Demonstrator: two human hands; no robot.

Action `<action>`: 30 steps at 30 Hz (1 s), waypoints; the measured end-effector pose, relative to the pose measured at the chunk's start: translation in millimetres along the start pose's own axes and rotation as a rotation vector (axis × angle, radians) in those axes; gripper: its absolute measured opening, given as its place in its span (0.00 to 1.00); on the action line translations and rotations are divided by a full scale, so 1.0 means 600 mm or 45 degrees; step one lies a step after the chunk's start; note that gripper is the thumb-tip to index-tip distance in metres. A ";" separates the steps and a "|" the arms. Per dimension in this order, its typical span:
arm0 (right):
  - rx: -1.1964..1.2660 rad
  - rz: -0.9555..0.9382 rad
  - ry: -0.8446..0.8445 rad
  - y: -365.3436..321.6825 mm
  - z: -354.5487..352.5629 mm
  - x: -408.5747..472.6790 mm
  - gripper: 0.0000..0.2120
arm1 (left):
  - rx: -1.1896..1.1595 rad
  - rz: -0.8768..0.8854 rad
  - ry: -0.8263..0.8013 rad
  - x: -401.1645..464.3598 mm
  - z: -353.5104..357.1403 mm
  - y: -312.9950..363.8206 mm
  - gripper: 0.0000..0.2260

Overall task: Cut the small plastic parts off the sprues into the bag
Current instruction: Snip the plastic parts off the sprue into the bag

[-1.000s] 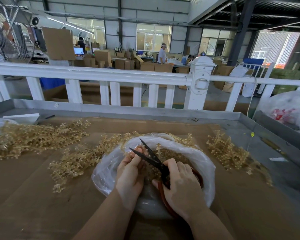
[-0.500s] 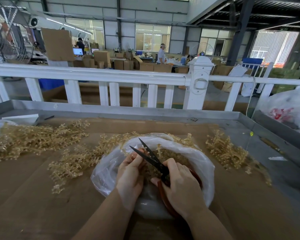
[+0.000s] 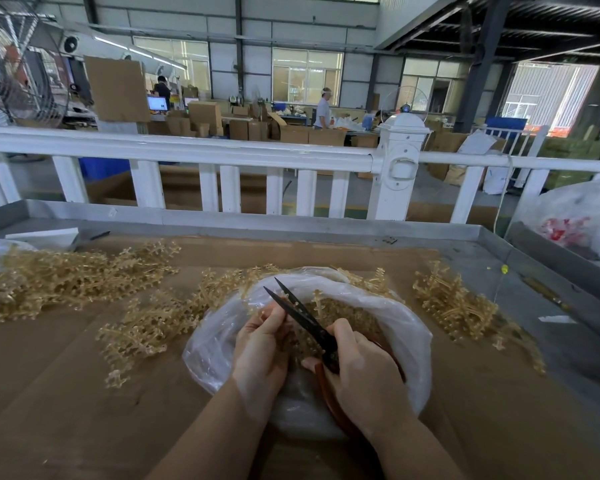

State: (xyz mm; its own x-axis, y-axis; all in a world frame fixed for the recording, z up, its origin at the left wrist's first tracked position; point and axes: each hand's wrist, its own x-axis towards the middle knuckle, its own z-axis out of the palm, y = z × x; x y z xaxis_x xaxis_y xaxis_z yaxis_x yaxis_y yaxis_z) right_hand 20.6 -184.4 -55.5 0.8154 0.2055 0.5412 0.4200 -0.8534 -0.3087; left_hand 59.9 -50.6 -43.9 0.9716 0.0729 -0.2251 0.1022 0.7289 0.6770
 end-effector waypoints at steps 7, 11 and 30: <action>-0.005 0.018 0.043 -0.001 0.000 0.000 0.19 | 0.076 -0.038 -0.017 -0.009 -0.001 0.005 0.06; -0.015 0.007 0.030 -0.003 -0.001 0.002 0.20 | 0.093 -0.054 0.012 -0.009 0.000 0.004 0.06; 0.010 0.004 0.033 -0.003 0.005 0.004 0.19 | -0.124 0.030 0.055 -0.001 -0.004 -0.002 0.03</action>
State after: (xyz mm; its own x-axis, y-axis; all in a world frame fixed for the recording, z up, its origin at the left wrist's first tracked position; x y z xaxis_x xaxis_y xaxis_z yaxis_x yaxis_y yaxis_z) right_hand 23.0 -181.1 -55.9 0.8061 0.1900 0.5605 0.4206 -0.8502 -0.3166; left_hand 58.7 -49.9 -46.6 0.9631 0.1188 -0.2415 0.0560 0.7890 0.6118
